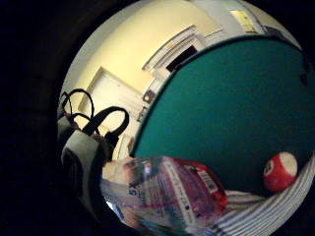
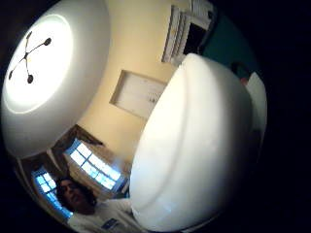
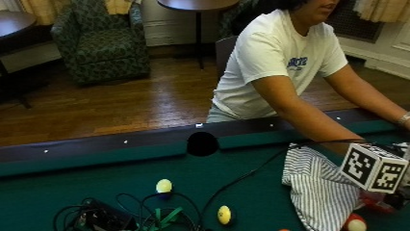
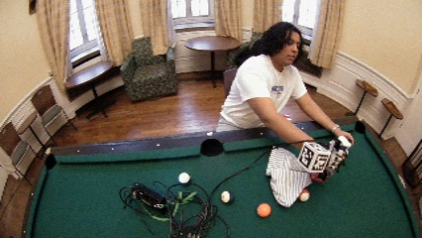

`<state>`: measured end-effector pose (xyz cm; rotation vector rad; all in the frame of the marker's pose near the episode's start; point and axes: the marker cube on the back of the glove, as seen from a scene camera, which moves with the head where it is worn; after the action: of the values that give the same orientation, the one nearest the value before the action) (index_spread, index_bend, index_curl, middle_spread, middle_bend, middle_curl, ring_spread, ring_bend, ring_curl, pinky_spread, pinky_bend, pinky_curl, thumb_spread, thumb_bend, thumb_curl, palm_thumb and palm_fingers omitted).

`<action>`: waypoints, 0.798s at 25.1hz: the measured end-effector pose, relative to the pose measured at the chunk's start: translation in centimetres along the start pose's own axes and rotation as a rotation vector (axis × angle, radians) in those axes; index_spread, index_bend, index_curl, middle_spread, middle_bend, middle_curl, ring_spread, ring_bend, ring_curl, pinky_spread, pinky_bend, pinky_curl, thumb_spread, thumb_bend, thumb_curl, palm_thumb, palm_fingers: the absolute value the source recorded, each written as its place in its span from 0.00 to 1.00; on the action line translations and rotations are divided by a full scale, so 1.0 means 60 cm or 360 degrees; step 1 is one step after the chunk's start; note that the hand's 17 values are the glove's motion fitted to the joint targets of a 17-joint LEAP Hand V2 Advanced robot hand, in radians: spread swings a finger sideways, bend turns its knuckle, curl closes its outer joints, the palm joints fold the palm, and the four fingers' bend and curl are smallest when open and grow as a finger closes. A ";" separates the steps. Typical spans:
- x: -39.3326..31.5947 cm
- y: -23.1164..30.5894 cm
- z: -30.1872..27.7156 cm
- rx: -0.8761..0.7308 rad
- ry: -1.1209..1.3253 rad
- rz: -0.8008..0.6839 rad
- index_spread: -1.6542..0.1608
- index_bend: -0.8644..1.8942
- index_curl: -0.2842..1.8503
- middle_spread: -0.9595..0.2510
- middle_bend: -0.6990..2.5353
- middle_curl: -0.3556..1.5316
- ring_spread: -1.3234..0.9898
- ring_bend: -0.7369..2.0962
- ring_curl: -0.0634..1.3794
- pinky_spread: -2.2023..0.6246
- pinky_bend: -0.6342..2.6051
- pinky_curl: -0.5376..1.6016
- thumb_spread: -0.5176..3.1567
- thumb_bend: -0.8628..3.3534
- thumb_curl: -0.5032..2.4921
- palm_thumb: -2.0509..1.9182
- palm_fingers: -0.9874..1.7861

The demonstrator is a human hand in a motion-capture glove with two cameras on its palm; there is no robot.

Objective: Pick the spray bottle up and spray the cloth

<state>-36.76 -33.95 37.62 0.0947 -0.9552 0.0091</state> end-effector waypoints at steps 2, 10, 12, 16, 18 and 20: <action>0.019 0.005 0.013 -0.0002 -0.0002 0.0021 0.76 0.43 0.41 0.61 0.40 0.47 0.49 0.50 0.37 0.67 0.33 0.44 0.19 0.20 0.44 0.75 0.86; 0.049 0.004 0.015 0.0114 -0.0107 0.0039 0.76 0.43 0.41 0.61 0.40 0.47 0.49 0.50 0.37 0.67 0.33 0.44 0.19 0.20 0.44 0.75 0.86; 0.054 0.002 0.014 0.0133 -0.0127 0.0031 0.76 0.43 0.41 0.60 0.40 0.47 0.48 0.50 0.37 0.67 0.33 0.44 0.19 0.20 0.44 0.75 0.86; 0.055 0.001 0.015 0.0158 -0.0129 0.0006 0.76 0.43 0.41 0.60 0.40 0.47 0.48 0.50 0.37 0.67 0.33 0.44 0.19 0.20 0.44 0.75 0.86; 0.056 0.002 0.016 0.0163 -0.0126 0.0005 0.76 0.43 0.41 0.60 0.40 0.47 0.48 0.50 0.37 0.66 0.33 0.44 0.19 0.20 0.44 0.75 0.86; 0.057 0.001 0.015 0.0155 -0.0123 0.0011 0.76 0.43 0.41 0.60 0.40 0.47 0.48 0.50 0.37 0.66 0.33 0.44 0.19 0.20 0.44 0.75 0.86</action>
<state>-35.55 -34.05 40.94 0.1827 -1.0321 0.0591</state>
